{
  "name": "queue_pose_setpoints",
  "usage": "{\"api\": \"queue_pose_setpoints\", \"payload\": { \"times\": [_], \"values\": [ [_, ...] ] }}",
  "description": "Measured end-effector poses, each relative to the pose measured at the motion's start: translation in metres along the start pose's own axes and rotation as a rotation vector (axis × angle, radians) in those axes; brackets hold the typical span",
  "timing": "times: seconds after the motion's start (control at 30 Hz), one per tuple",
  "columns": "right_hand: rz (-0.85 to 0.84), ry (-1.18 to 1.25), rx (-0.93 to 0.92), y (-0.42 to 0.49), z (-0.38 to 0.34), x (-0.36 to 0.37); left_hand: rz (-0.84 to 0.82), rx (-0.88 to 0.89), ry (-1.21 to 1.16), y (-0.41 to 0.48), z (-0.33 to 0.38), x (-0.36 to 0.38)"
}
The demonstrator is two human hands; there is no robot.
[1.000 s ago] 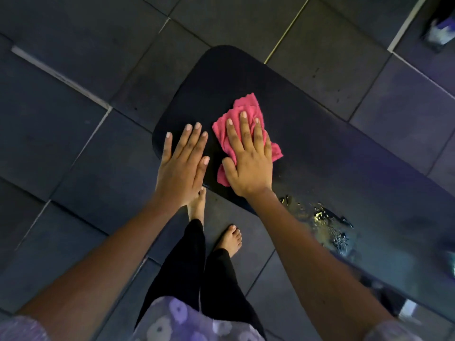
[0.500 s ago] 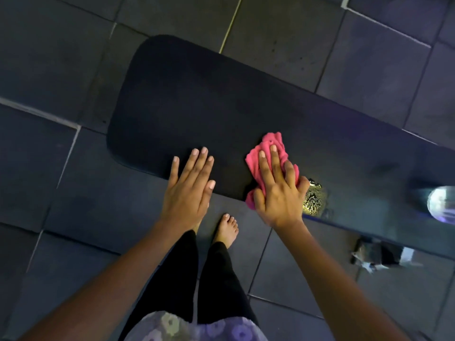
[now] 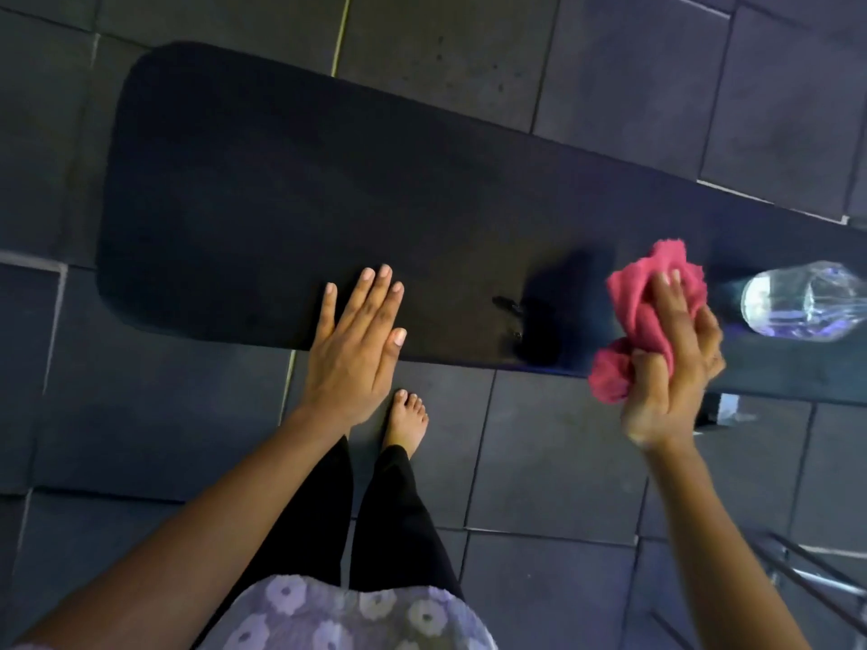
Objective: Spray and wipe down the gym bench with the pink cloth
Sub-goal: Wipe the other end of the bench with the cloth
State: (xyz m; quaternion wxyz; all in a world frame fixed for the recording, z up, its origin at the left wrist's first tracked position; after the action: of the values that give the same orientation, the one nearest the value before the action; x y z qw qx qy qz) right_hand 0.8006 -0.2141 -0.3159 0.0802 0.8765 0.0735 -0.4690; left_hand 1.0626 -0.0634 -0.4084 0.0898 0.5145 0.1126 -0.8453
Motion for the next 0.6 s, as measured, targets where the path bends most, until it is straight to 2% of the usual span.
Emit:
{"api": "queue_pose_setpoints", "payload": {
  "times": [0.07, 0.13, 0.23, 0.3, 0.37, 0.6],
  "values": [
    [-0.138, -0.070, -0.064, -0.001, 0.017, 0.034, -0.001, 0.012, 0.010, 0.001, 0.001, 0.002],
    [-0.206, -0.078, -0.038, -0.004, 0.030, 0.070, 0.004, 0.032, 0.012, 0.001, 0.002, 0.001],
    [-0.004, -0.044, 0.145, -0.006, 0.032, 0.085, 0.012, 0.035, 0.003, 0.001, -0.003, -0.001],
    [0.095, 0.016, 0.186, -0.009, 0.018, 0.087, 0.020, 0.022, -0.008, 0.000, -0.008, -0.001],
    [0.097, 0.032, 0.114, -0.014, -0.004, 0.093, 0.028, 0.031, -0.008, 0.000, -0.008, 0.000],
    [-0.108, 0.034, -0.082, -0.043, -0.083, 0.149, 0.082, -0.023, 0.010, -0.003, -0.025, -0.014]
  ]
}}
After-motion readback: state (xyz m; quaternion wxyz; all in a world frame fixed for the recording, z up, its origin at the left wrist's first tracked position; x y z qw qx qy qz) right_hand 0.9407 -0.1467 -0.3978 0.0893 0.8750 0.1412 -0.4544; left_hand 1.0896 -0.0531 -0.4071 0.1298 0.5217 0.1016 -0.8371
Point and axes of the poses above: each hand's wrist, its own y-axis towards the middle knuckle, its own x-axis out of the palm, z = x × y, the point moved 10 cm from there along y, towards the middle knuckle, and after that the axes turned 1 degree about z, right-handed, at the moved point
